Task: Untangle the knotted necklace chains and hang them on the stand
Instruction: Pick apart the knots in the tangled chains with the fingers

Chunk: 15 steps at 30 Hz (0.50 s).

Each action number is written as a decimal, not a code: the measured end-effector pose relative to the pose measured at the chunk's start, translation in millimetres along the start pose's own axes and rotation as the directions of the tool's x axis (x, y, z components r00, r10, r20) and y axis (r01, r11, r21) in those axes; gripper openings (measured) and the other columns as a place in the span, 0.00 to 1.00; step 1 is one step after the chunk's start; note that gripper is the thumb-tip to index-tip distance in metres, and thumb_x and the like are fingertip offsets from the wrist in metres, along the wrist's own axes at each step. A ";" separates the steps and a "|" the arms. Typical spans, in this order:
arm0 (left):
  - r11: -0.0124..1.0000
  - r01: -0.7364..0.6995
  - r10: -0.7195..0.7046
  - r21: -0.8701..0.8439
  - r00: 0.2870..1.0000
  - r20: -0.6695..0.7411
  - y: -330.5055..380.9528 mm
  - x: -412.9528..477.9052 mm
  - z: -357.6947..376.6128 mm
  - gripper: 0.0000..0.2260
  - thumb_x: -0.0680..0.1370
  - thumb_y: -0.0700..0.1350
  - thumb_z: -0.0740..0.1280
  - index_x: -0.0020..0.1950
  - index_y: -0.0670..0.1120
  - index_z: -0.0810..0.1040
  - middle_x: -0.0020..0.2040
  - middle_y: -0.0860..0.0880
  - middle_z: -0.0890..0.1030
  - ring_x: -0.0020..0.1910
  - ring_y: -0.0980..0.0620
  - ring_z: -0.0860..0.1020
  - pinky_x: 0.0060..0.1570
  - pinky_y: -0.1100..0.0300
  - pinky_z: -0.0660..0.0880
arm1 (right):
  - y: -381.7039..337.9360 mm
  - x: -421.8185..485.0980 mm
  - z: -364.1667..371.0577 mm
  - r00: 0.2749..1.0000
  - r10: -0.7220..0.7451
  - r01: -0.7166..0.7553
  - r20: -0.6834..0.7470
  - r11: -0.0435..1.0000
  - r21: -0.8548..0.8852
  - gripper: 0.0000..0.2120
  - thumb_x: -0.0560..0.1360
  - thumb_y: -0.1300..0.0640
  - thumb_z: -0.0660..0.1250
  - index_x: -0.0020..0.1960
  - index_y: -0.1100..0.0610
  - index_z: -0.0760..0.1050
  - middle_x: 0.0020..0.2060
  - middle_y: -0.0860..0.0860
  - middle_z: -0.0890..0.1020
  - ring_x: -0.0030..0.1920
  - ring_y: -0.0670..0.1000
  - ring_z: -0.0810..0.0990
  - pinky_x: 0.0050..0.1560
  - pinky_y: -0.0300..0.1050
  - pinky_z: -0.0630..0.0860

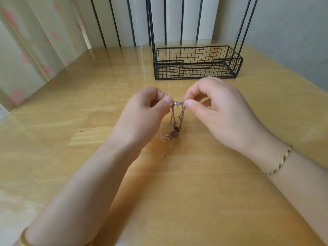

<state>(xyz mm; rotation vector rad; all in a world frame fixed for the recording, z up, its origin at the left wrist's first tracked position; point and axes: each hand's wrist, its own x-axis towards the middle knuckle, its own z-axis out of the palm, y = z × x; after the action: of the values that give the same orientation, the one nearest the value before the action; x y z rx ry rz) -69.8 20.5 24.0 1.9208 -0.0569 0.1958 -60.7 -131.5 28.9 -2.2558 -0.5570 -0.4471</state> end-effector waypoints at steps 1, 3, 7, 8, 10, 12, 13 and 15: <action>1.000 -0.012 0.012 0.017 1.000 -0.011 0.4 -0.1 1.0 0.08 0.79 0.46 0.63 0.40 0.47 0.75 0.35 0.53 0.75 0.34 0.56 0.71 0.37 0.63 0.71 | -1.2 0.0 -0.3 1.000 0.018 -0.019 0.020 0.999 0.051 0.05 0.74 0.61 0.66 0.41 0.53 0.75 0.40 0.45 0.77 0.42 0.43 0.75 0.41 0.30 0.69; 1.000 -0.018 0.019 0.026 0.999 -0.030 1.7 -0.8 4.4 0.08 0.80 0.45 0.61 0.42 0.46 0.74 0.37 0.51 0.75 0.36 0.55 0.71 0.39 0.60 0.71 | -3.0 -0.3 -0.9 0.995 0.065 -0.076 0.069 0.983 0.168 0.07 0.74 0.61 0.66 0.39 0.53 0.75 0.37 0.46 0.78 0.36 0.46 0.75 0.35 0.37 0.72; 0.993 0.053 -0.059 -0.108 0.997 -0.047 4.1 -1.6 10.0 0.09 0.81 0.45 0.59 0.41 0.46 0.72 0.35 0.50 0.73 0.38 0.52 0.71 0.43 0.53 0.72 | -3.1 -0.1 -1.5 0.983 0.126 -0.162 0.133 0.937 0.310 0.07 0.74 0.61 0.66 0.38 0.54 0.76 0.36 0.50 0.79 0.35 0.45 0.74 0.37 0.42 0.74; 0.984 0.076 -0.085 -0.158 0.995 -0.046 4.9 -1.9 10.8 0.09 0.81 0.44 0.59 0.41 0.46 0.72 0.35 0.50 0.73 0.38 0.51 0.71 0.43 0.53 0.72 | -3.4 0.0 -1.3 0.983 0.126 -0.162 0.133 0.935 0.315 0.06 0.74 0.61 0.67 0.39 0.54 0.76 0.36 0.50 0.79 0.35 0.45 0.74 0.37 0.42 0.74; 0.959 0.121 -0.135 -0.257 0.990 -0.039 6.2 -2.1 12.4 0.11 0.81 0.43 0.59 0.39 0.45 0.72 0.34 0.51 0.72 0.36 0.53 0.71 0.39 0.59 0.71 | -4.2 0.2 -0.2 0.988 0.108 -0.134 0.108 0.951 0.278 0.06 0.74 0.62 0.66 0.39 0.54 0.76 0.35 0.48 0.79 0.35 0.46 0.75 0.36 0.40 0.73; 0.925 0.161 -0.168 -0.343 0.986 0.008 7.2 -2.5 12.4 0.12 0.81 0.43 0.58 0.37 0.45 0.72 0.33 0.52 0.72 0.34 0.54 0.71 0.35 0.62 0.69 | -3.5 0.3 2.2 0.997 0.076 -0.079 0.030 0.989 0.123 0.05 0.74 0.61 0.65 0.40 0.54 0.75 0.37 0.47 0.78 0.36 0.45 0.74 0.37 0.35 0.70; 0.921 0.170 -0.165 -0.350 0.985 0.044 7.4 -3.1 11.9 0.13 0.81 0.43 0.59 0.37 0.46 0.72 0.33 0.52 0.73 0.34 0.54 0.72 0.36 0.62 0.69 | -2.2 0.5 3.4 0.998 0.057 -0.057 -0.031 0.998 0.015 0.04 0.74 0.60 0.65 0.41 0.55 0.75 0.39 0.48 0.77 0.38 0.46 0.74 0.38 0.35 0.69; 0.962 0.141 -0.118 -0.234 0.987 0.109 6.9 -5.0 12.0 0.13 0.81 0.44 0.59 0.37 0.46 0.73 0.34 0.52 0.74 0.36 0.54 0.72 0.38 0.60 0.71 | 1.0 1.1 4.2 0.991 0.033 -0.047 -0.132 0.993 -0.109 0.03 0.75 0.60 0.63 0.43 0.56 0.74 0.42 0.49 0.75 0.42 0.47 0.72 0.40 0.35 0.67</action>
<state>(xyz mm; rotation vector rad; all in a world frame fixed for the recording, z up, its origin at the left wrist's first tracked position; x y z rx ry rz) -74.4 6.6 25.6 1.6828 -0.0165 0.0085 -58.7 -128.8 26.1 -2.3201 -0.4285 -0.6139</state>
